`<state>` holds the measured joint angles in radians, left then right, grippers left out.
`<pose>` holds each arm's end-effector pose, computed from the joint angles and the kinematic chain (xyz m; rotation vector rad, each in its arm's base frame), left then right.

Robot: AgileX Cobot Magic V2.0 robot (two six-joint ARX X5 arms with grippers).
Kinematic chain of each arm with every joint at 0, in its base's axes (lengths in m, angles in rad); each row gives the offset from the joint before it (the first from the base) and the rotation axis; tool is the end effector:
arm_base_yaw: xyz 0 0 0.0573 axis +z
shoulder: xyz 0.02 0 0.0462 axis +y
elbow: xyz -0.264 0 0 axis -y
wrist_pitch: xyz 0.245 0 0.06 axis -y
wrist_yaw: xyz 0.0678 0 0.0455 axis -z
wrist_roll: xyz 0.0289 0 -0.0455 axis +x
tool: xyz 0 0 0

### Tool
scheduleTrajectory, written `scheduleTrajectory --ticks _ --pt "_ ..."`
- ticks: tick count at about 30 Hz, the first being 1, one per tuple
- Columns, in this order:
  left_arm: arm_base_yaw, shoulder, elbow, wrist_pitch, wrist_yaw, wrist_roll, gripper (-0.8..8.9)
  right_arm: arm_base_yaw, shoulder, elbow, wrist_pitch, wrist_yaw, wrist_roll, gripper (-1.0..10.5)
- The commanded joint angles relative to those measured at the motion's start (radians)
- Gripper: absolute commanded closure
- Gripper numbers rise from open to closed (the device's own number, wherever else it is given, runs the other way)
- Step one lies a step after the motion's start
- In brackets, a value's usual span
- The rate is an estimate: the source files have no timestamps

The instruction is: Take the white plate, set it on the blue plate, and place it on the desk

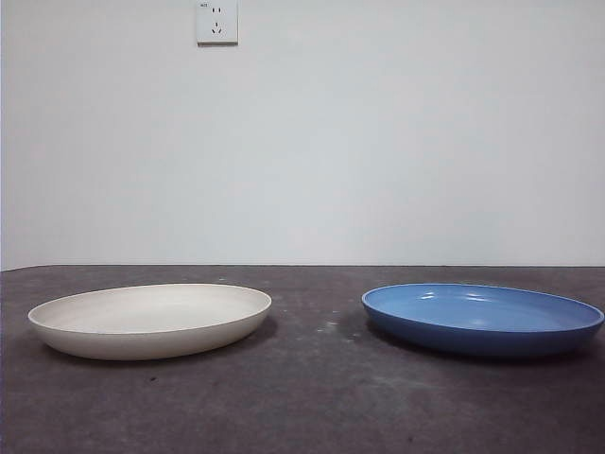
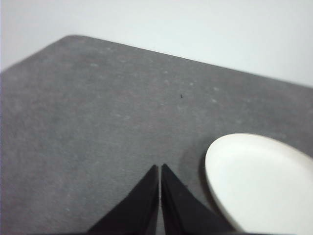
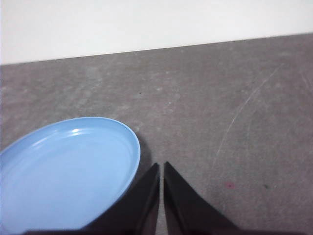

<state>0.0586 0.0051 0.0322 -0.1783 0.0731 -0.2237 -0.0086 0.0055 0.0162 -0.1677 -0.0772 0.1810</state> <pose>0.0948 0.0034 0.1569 -0.2332 0.1519 0.0025 0.0958 0.0014 0.1525 0.1873 0.1627 0.0541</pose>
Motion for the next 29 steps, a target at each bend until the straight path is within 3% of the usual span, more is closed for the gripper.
scheduleTrajectory --ticks 1,6,15,24,29 --pt "0.001 -0.002 -0.018 -0.01 -0.003 -0.103 8.04 -0.002 -0.002 -0.004 -0.007 -0.001 0.082 9.4" --pt "0.001 -0.002 -0.013 -0.018 -0.003 -0.185 8.04 -0.002 -0.002 -0.001 0.007 -0.018 0.112 9.4" --pt "0.001 0.004 0.087 -0.081 0.002 -0.22 8.04 -0.002 -0.001 0.1 0.001 -0.019 0.156 9.4" --pt "0.001 0.111 0.299 -0.198 0.006 -0.202 8.04 -0.002 0.061 0.295 -0.063 -0.02 0.143 9.4" --pt "0.001 0.236 0.433 -0.268 0.076 -0.119 8.04 -0.002 0.173 0.427 -0.145 -0.032 0.099 9.4"
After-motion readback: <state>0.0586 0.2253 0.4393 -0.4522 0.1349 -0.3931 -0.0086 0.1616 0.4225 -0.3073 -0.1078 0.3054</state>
